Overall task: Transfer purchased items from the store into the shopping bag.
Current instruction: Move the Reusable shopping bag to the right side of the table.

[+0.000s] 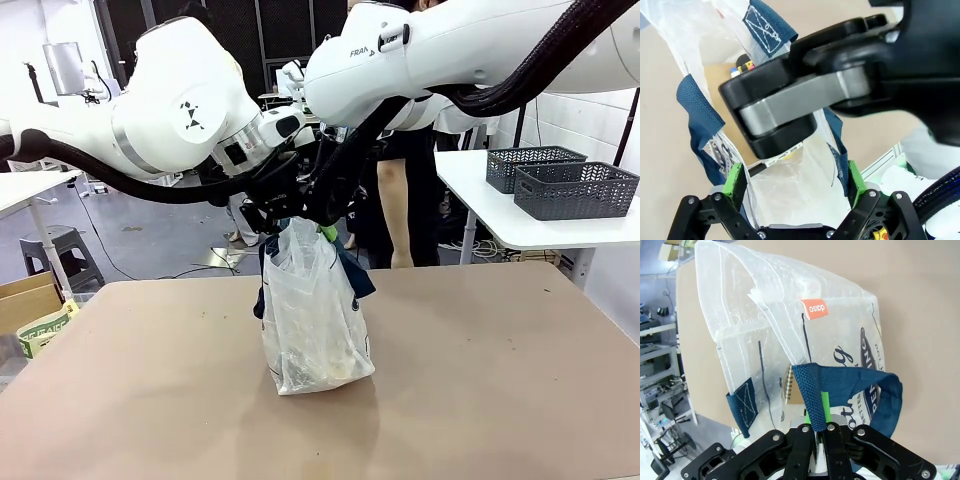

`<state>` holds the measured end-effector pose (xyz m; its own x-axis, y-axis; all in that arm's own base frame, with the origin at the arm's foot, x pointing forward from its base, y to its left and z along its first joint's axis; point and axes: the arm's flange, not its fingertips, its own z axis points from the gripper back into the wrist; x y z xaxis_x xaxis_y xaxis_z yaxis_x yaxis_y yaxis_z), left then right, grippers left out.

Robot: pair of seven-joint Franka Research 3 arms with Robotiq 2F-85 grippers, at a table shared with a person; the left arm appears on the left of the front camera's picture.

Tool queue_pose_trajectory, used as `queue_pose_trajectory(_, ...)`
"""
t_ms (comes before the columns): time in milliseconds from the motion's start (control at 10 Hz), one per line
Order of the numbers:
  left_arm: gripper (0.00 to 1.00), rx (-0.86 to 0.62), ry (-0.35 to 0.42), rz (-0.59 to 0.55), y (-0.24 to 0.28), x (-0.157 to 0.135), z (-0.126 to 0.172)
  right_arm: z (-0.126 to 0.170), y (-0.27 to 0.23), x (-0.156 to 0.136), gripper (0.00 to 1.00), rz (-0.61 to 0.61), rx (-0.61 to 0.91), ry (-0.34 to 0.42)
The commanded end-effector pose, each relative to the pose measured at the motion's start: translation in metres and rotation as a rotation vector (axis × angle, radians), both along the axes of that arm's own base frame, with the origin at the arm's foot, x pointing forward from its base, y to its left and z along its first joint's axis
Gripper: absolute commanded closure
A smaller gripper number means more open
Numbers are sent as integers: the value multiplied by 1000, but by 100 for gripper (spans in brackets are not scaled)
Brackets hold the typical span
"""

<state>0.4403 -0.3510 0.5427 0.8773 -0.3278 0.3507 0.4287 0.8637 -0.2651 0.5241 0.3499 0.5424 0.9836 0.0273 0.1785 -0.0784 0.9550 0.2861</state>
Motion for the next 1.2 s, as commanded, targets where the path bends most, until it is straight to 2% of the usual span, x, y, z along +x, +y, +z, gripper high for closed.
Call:
queue_pose_trajectory(0,0,44,-1,24,-4,-4,-3,6,4,3,100,4,25,22)
queue_pose_trajectory(200,0,63,2,24,-5,-5,-7,6,5,4,100,5,26,22)
queue_pose_trajectory(300,0,95,-40,25,-6,-6,-9,5,5,4,100,4,26,24)
queue_pose_trajectory(800,100,108,-63,45,-3,-8,-6,6,2,5,100,-13,32,26)
queue_pose_trajectory(1100,100,89,-69,48,5,-7,-2,9,-2,5,100,-17,49,28)
